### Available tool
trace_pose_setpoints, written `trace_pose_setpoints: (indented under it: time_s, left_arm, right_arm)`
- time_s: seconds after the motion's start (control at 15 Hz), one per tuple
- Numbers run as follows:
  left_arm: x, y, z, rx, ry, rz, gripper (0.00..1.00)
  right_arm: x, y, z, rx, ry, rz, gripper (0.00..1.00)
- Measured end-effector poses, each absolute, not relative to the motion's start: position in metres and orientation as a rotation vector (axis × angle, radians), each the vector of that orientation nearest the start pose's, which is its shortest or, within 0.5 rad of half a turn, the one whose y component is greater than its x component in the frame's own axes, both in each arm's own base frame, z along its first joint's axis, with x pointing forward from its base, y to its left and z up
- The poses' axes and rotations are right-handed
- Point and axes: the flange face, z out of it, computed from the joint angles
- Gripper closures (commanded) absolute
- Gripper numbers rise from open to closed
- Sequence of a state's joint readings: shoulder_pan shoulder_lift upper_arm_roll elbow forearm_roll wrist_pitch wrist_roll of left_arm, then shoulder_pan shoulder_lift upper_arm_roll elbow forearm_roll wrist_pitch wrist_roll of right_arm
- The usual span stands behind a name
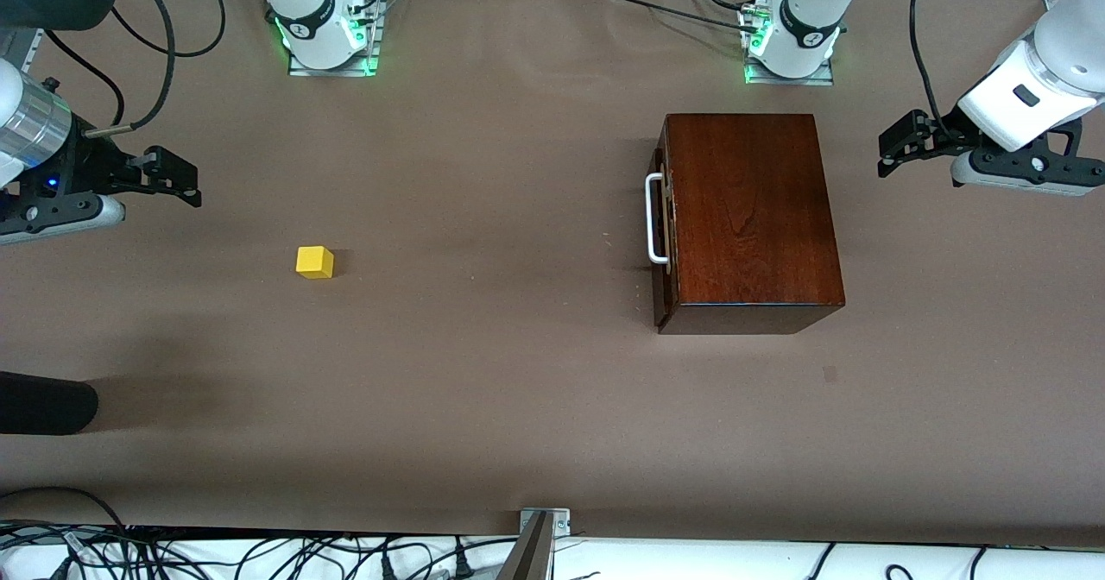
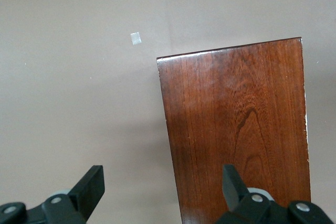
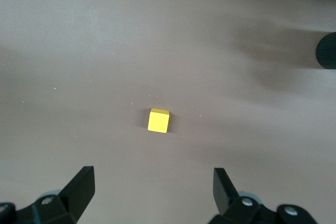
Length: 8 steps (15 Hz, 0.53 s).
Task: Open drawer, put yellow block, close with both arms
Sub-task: 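Move the left gripper toward the white drawer handle of the wooden box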
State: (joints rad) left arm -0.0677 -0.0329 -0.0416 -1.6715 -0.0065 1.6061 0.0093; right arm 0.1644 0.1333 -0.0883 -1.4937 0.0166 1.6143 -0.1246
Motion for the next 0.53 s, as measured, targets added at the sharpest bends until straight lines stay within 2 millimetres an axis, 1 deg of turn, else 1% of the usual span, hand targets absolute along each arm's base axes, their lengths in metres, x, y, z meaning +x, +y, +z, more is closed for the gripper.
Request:
trace_pose_setpoints:
  time_s: [0.53]
  left_arm:
    - [0.5399, -0.0603, 0.5984, -3.138, 0.186, 0.077, 0.00]
  right_arm:
    - [0.5962, 0.0506, 0.5882, -3.121, -0.314, 0.019, 0.00]
